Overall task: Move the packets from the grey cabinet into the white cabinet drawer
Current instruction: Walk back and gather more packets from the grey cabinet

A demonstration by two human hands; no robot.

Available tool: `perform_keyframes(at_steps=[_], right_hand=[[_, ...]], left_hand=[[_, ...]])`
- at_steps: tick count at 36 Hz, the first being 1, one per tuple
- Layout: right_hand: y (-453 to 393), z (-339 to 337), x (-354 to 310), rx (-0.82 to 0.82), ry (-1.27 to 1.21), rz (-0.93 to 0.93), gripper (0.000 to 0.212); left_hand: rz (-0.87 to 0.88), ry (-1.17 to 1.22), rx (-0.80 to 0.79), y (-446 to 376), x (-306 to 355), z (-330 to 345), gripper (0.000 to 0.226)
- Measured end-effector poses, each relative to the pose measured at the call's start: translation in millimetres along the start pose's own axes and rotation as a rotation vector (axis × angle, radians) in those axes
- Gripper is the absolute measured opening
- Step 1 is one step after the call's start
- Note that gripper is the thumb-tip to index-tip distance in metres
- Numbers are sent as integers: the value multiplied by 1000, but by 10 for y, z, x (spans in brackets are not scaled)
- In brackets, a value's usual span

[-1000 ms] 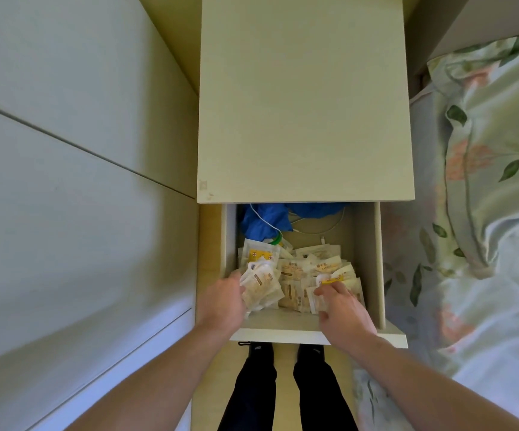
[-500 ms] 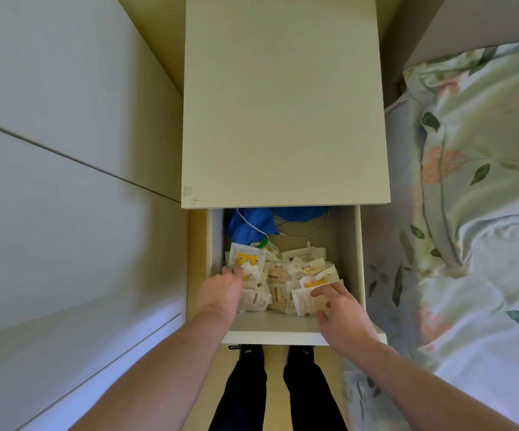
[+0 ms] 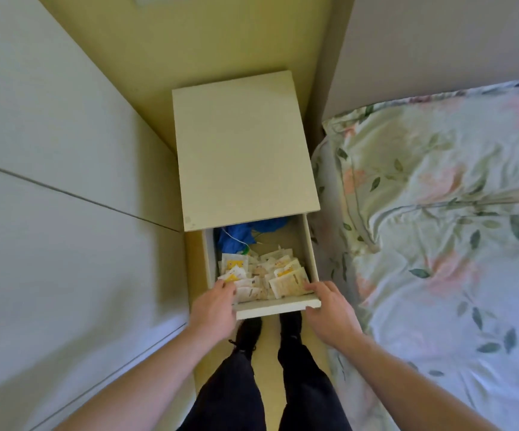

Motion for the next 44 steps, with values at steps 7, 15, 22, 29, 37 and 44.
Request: perform_keyframes(at_steps=[7,15,22,29,37,44], right_hand=[[1019,-272,-253,201,-164,34,37],[2320,-237,-248,438,-441,81,41],[3528,-234,96,692,-614,96,38],[5003,-51,835,914,-740,186,36],[7027,656,1873,1172,-834,338,43],[8432,1223,2609,1383,-908,405,44]], left_hand=[[182,72,130,622,300,-785,42],[503,2,128,1428,746,-1267,41],[746,-130,156,2223,1322,-1476,47],[1044,-245,233,3231,2355,-1299,48],[1384,-327,184,5062,3570,-421,42],[1639,-382,178,6683,4143,350,42]])
Point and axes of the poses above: each hand's wrist, its own y-axis away from the middle knuckle, its own z-axis out of the palm, x = y × z, the point moved 8 cm from there along -y, towards the middle knuckle, and after that the axes turned 14 degrees about -y, right-handed, at the moved point
